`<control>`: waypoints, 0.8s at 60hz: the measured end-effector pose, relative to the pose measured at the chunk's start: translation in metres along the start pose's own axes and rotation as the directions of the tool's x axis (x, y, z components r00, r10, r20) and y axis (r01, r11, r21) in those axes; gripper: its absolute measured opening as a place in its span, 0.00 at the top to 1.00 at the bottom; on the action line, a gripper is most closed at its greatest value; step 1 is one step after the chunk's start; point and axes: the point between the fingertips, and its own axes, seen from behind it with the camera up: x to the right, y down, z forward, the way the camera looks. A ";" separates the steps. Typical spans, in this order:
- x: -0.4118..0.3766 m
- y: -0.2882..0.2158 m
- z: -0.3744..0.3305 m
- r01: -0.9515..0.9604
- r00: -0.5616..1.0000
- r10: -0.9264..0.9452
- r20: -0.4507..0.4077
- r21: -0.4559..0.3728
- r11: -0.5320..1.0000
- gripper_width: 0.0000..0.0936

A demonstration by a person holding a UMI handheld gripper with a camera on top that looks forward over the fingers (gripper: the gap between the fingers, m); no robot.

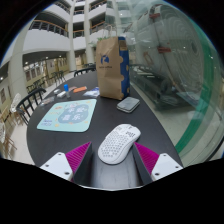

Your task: Arrange mouse

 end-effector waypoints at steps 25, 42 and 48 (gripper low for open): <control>0.005 -0.043 0.044 0.038 0.993 -0.042 -0.113 -0.036 0.999 0.64; -0.159 -0.169 0.055 0.079 0.997 -0.082 0.008 0.173 0.982 0.64; -0.212 -0.136 0.096 0.081 0.994 -0.086 0.069 0.074 0.994 0.64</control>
